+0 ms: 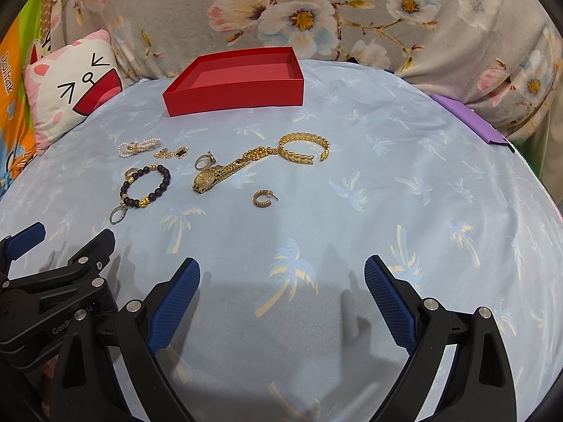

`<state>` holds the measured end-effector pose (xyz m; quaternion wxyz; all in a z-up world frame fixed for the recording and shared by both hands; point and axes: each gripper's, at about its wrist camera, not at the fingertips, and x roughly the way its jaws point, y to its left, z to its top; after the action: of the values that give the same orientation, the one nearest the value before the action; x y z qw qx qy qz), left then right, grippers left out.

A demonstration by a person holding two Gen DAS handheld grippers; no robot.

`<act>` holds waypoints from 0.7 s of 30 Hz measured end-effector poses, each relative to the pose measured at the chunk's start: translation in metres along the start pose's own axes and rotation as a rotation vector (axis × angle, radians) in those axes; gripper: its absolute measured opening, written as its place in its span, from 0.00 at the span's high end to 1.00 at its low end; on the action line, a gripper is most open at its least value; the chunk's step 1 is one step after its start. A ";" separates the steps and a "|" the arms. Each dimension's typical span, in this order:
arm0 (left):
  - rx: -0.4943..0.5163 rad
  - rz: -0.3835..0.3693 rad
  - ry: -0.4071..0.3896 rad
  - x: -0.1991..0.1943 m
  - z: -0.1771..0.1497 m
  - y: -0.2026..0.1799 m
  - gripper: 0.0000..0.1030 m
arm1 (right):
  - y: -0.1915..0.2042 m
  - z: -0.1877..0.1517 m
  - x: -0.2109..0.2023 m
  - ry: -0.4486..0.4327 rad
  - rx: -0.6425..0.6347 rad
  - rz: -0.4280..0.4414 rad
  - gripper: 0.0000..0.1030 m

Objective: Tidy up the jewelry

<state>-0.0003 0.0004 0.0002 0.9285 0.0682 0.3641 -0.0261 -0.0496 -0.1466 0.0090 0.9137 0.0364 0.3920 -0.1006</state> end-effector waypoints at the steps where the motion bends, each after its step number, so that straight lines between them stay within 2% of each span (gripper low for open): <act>1: 0.001 0.001 0.001 0.000 0.000 -0.001 0.05 | 0.000 0.000 0.000 0.001 -0.001 0.000 0.10; 21: 0.004 0.004 0.002 0.000 0.000 -0.001 0.05 | 0.000 -0.001 0.001 0.003 0.000 0.004 0.10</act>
<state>-0.0001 -0.0003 0.0000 0.9281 0.0706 0.3648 -0.0248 -0.0493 -0.1466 0.0074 0.9134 0.0374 0.3932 -0.0988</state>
